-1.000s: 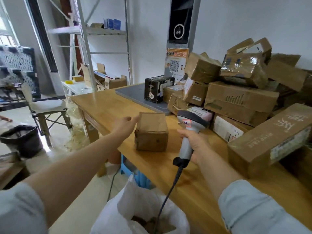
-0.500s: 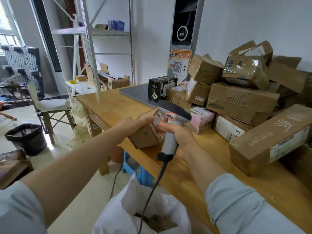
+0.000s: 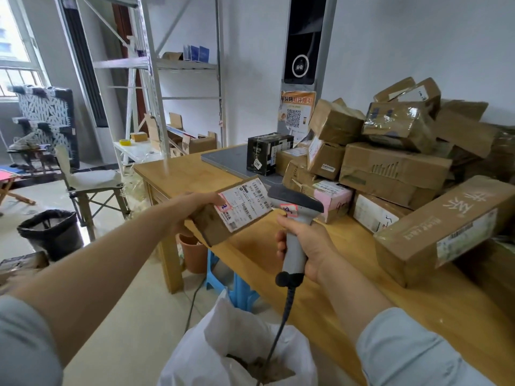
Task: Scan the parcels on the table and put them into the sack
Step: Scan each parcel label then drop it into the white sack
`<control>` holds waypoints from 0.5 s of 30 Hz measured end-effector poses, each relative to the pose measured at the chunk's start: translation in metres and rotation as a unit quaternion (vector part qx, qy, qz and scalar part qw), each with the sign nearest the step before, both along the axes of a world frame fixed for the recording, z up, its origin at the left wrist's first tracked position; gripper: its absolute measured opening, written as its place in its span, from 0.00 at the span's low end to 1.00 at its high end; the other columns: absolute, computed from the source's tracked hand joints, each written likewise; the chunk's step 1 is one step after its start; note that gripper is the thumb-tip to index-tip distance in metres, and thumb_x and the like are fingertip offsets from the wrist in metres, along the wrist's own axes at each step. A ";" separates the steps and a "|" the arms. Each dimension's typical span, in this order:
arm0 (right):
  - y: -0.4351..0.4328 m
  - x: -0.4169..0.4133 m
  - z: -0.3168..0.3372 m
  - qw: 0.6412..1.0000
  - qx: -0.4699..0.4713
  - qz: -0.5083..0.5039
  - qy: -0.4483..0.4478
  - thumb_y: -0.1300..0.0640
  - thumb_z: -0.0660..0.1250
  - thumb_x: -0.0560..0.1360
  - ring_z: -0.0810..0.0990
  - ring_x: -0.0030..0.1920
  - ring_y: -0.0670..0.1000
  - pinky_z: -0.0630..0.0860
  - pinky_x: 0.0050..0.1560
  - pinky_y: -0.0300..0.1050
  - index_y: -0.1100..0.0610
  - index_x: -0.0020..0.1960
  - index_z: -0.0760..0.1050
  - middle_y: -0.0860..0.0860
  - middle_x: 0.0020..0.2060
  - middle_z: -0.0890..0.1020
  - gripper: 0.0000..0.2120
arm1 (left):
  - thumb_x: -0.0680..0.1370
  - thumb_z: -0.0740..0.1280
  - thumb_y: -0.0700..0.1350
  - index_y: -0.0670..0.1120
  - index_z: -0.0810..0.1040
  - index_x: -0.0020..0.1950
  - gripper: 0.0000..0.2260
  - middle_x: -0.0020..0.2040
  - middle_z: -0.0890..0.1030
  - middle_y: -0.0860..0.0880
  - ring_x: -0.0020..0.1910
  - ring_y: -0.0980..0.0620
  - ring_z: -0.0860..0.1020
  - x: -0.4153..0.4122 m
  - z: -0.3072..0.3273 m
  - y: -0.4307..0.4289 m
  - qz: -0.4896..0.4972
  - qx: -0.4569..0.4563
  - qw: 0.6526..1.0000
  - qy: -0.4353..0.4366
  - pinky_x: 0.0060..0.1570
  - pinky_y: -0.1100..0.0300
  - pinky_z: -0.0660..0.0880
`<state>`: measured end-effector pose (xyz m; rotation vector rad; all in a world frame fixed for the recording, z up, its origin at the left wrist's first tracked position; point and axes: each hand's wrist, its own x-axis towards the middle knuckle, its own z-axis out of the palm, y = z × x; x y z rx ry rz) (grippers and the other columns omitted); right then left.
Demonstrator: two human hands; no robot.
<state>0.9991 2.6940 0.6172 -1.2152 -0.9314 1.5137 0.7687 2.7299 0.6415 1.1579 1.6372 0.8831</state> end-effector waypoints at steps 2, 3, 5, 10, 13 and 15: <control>-0.007 0.001 0.002 0.999 0.018 0.004 -0.035 0.58 0.73 0.72 0.74 0.25 0.49 0.74 0.28 0.42 0.60 0.43 0.77 0.53 0.27 0.78 0.07 | 0.69 0.73 0.53 0.45 0.75 0.60 0.23 0.55 0.80 0.42 0.56 0.43 0.77 -0.006 0.012 -0.004 0.003 0.009 1.000 -0.006 0.57 0.44 0.75; -0.010 0.001 0.002 0.998 0.026 0.010 -0.048 0.59 0.73 0.72 0.73 0.24 0.49 0.73 0.28 0.42 0.60 0.43 0.77 0.53 0.27 0.77 0.06 | 0.70 0.73 0.52 0.44 0.76 0.59 0.22 0.55 0.80 0.42 0.54 0.44 0.78 -0.009 0.017 -0.006 0.004 0.017 1.000 -0.008 0.53 0.47 0.77; -0.019 0.000 0.005 0.997 0.033 0.028 -0.058 0.60 0.72 0.72 0.73 0.24 0.49 0.72 0.27 0.41 0.61 0.41 0.76 0.54 0.26 0.77 0.06 | 0.71 0.73 0.51 0.43 0.76 0.58 0.20 0.53 0.80 0.42 0.52 0.45 0.78 -0.014 0.026 -0.010 0.015 0.033 0.999 -0.011 0.48 0.52 0.77; -0.039 -0.013 0.015 0.997 0.021 0.063 -0.035 0.60 0.73 0.70 0.74 0.24 0.49 0.73 0.26 0.41 0.61 0.42 0.76 0.54 0.27 0.78 0.07 | 0.72 0.72 0.51 0.46 0.75 0.53 0.15 0.54 0.80 0.42 0.55 0.44 0.78 -0.029 0.033 -0.021 0.072 0.092 0.993 -0.034 0.57 0.48 0.76; -0.047 -0.018 0.024 0.992 0.049 0.082 -0.088 0.62 0.72 0.71 0.72 0.23 0.48 0.72 0.25 0.40 0.61 0.40 0.76 0.54 0.26 0.77 0.06 | 0.72 0.72 0.50 0.44 0.76 0.55 0.15 0.53 0.81 0.42 0.57 0.43 0.78 -0.041 0.043 -0.027 0.073 0.107 0.991 0.002 0.59 0.46 0.75; -0.052 -0.021 0.027 0.989 0.056 0.087 -0.105 0.62 0.72 0.71 0.72 0.23 0.48 0.71 0.26 0.40 0.61 0.40 0.76 0.53 0.26 0.76 0.06 | 0.73 0.72 0.49 0.41 0.76 0.56 0.17 0.52 0.81 0.41 0.57 0.43 0.78 -0.049 0.052 -0.033 0.065 0.114 0.991 0.031 0.60 0.46 0.75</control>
